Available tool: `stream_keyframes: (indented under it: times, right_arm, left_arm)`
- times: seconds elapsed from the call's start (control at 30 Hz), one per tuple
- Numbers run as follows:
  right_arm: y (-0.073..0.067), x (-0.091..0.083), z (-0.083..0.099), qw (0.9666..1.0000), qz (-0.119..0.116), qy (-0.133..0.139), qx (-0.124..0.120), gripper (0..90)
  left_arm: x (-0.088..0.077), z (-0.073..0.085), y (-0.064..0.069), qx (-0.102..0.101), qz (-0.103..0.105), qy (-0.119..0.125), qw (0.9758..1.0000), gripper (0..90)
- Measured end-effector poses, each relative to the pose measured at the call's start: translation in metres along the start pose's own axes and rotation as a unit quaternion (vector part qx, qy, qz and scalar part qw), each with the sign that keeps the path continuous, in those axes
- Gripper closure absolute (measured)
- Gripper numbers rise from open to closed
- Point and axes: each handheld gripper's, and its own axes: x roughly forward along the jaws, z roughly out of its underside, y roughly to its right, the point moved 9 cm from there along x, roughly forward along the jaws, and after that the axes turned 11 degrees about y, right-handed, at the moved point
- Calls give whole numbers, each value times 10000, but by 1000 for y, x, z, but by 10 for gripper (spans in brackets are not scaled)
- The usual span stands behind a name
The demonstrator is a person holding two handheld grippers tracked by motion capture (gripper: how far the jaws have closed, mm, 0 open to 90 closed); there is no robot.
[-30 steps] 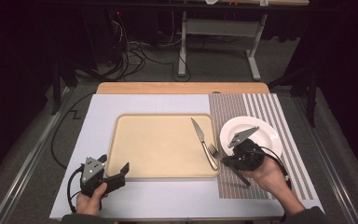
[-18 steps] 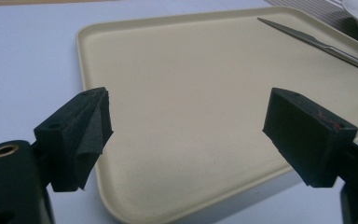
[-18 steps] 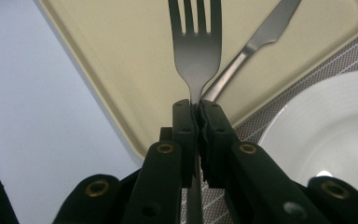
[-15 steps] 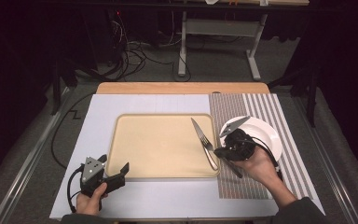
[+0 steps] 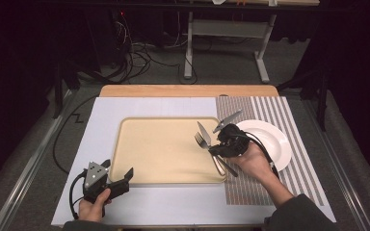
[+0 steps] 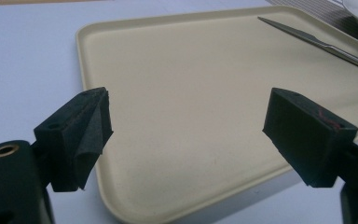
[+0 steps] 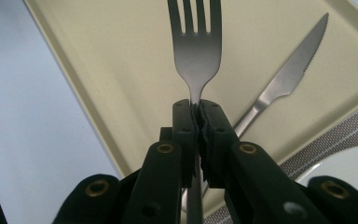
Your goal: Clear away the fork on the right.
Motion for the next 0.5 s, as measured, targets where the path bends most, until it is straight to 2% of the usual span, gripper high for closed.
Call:
stream_keyframes:
  times: [0.5]
  right_arm:
    - [-2, 18, -12, 9997, -106, 4, 207, 867]
  left_arm:
    - [0, 0, 0, 1, -2, 1, 10000, 159]
